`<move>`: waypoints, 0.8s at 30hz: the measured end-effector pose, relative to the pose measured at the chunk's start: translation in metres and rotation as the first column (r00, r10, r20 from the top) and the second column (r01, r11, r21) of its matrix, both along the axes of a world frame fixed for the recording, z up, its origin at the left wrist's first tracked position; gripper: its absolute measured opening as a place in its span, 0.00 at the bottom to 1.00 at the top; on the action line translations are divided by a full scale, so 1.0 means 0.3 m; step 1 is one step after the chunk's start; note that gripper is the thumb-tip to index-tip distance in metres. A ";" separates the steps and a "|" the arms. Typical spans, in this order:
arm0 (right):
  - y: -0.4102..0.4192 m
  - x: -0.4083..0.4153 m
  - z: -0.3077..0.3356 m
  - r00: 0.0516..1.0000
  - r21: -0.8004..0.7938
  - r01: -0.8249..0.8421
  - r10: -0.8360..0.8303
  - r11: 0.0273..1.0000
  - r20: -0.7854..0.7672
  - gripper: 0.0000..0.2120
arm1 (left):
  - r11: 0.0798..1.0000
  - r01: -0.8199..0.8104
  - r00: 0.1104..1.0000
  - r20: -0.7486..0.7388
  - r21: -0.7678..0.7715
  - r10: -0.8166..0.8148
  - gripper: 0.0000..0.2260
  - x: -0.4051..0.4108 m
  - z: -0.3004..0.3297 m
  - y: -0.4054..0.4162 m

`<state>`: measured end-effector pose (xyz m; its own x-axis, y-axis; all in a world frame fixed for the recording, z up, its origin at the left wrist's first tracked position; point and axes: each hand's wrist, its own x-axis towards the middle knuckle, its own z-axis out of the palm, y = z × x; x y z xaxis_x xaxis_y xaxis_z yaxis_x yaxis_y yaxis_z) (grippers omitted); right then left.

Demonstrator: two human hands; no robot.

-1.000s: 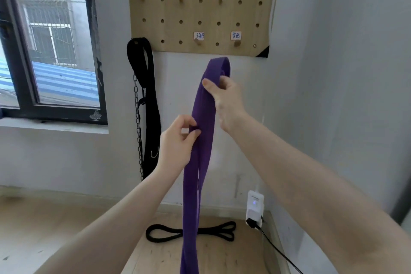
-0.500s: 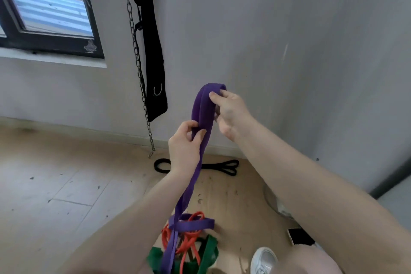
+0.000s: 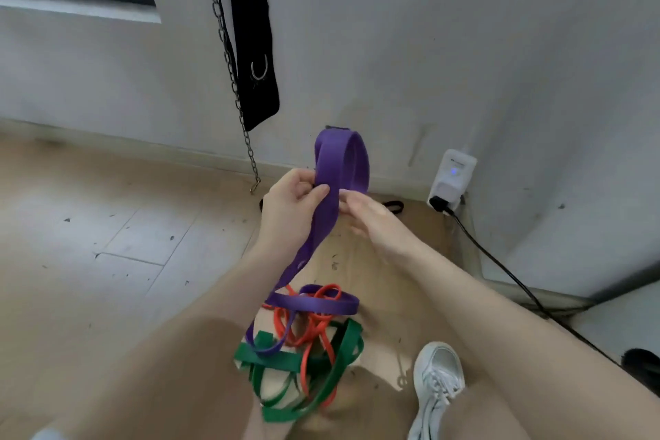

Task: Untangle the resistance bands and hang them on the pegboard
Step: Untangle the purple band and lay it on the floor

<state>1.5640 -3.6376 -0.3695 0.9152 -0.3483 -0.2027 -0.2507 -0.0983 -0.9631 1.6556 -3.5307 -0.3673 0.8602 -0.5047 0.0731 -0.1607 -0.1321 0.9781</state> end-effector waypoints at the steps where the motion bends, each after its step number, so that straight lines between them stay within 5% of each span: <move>1: 0.008 -0.010 -0.030 0.997 -0.020 -0.080 0.079 0.997 -0.023 0.19 | 1.000 0.006 1.000 -0.030 -0.013 -0.006 0.04 0.009 -0.016 0.003; 8: -0.019 0.026 -0.092 0.982 -0.074 -0.189 0.187 0.979 -0.028 0.18 | 0.988 -0.033 0.964 -0.266 -0.154 -0.009 0.04 0.047 -0.046 -0.012; 12: -0.015 0.069 -0.100 0.967 -0.170 -0.241 0.223 0.955 -0.119 0.14 | 0.960 -0.156 0.904 -0.424 -0.230 0.045 0.13 0.102 -0.030 -0.012; 16: 0.027 0.114 -0.089 0.951 -0.114 -0.287 0.269 0.951 -0.150 0.14 | 0.941 -0.240 0.892 -0.437 -0.238 0.117 0.08 0.130 -0.031 0.017; 21: 0.053 0.118 -0.072 0.937 0.305 -0.277 0.327 0.911 -0.124 0.10 | 0.930 -0.240 0.908 -0.404 -0.279 0.113 0.10 0.136 -0.036 0.044; 24: 0.074 0.108 -0.070 0.958 0.099 -0.200 0.216 0.975 -0.187 0.07 | 0.916 -0.261 0.890 -0.443 -0.303 0.107 0.10 0.120 -0.024 0.052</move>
